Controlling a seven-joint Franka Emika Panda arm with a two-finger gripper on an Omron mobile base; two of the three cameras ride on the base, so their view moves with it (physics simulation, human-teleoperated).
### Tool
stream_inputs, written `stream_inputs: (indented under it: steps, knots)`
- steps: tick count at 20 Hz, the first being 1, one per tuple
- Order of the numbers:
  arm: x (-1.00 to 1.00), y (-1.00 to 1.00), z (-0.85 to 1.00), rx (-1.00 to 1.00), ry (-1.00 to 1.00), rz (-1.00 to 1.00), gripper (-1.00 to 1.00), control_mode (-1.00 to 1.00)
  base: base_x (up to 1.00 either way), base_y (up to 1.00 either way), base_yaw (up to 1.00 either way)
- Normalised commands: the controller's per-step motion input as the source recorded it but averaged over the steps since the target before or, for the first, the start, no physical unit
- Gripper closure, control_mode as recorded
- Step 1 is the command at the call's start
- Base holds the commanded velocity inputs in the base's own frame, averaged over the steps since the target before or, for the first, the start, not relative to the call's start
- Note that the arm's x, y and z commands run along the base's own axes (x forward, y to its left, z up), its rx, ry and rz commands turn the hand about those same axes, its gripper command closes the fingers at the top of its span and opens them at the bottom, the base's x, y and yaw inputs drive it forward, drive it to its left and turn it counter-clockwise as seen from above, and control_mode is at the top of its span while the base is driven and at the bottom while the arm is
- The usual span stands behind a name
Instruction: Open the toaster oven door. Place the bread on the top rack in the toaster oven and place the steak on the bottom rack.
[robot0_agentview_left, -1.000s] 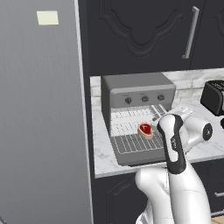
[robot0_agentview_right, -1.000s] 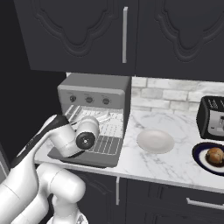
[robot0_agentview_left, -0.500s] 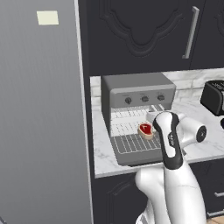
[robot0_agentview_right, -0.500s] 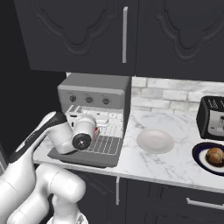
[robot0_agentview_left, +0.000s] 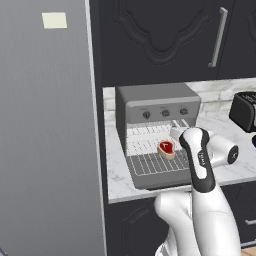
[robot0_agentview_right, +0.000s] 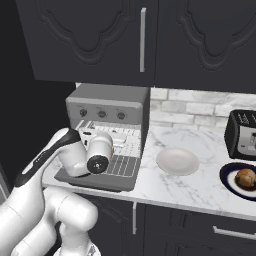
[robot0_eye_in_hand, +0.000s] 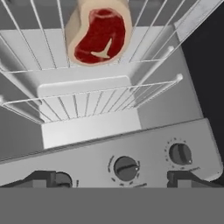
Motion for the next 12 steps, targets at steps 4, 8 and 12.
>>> stream_inputs:
  steps: [4, 8, 12]
  knots:
    - [0.00, 0.53, -0.06, -0.20, -0.13, -0.06, -1.00, -1.00, 0.00, 0.00, 0.00]
    - [0.00, 0.26, -0.11, -0.17, -0.02, -0.04, -1.00, -1.00, 0.00, 0.00, 0.00]
    - [0.00, 0.03, -0.28, -0.15, 0.00, -0.06, -1.00, -1.00, 0.00, 0.00, 0.00]
